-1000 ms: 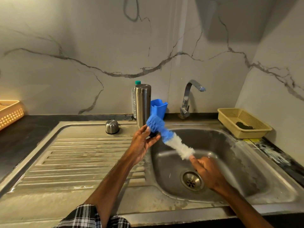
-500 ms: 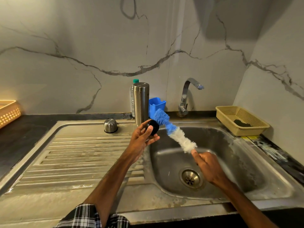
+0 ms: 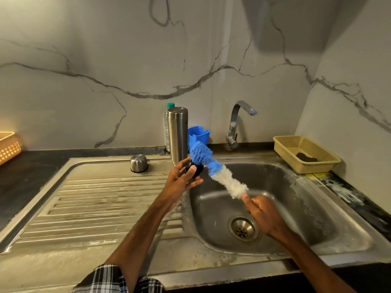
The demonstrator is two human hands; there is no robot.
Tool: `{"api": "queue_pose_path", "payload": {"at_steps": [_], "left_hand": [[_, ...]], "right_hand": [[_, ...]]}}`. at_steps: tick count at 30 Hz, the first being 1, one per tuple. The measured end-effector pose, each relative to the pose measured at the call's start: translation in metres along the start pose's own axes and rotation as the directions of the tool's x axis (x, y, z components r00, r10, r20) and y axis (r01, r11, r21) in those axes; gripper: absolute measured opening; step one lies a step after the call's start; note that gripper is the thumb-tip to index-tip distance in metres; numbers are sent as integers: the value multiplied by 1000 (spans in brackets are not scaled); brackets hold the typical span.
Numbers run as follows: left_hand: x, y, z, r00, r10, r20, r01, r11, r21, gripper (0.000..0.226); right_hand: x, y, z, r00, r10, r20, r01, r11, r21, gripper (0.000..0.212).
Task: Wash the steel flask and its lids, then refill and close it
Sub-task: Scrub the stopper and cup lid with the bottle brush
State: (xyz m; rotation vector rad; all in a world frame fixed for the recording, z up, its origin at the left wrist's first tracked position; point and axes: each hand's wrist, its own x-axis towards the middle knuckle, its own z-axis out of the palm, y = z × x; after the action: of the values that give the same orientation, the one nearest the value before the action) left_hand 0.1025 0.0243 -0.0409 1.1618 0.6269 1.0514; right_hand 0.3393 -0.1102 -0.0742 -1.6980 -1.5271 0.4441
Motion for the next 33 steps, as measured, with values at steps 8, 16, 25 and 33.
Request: {"api": "queue_pose_path", "payload": {"at_steps": [8,16,25,33], "left_hand": [[1,0,0,1000,-27,9,27,999,-16,44],[-1,4,5,999,8,-37,-9,1000,-13,47],[-6,-1,4,999,45,-22,-42,989,141,61],[-5,-8,0,996,86,-35,-71,948,310,66]], "right_hand": [[2,2,-2,1000,-1,-9,1,1000,2,55],[9,7,-7,983,52,-178,-68,994,-87,56],[14,-18,-5,972,76,-224,-88,995,-47,55],[49,-69,22,904,134,-406,-66,982,177,63]]}}
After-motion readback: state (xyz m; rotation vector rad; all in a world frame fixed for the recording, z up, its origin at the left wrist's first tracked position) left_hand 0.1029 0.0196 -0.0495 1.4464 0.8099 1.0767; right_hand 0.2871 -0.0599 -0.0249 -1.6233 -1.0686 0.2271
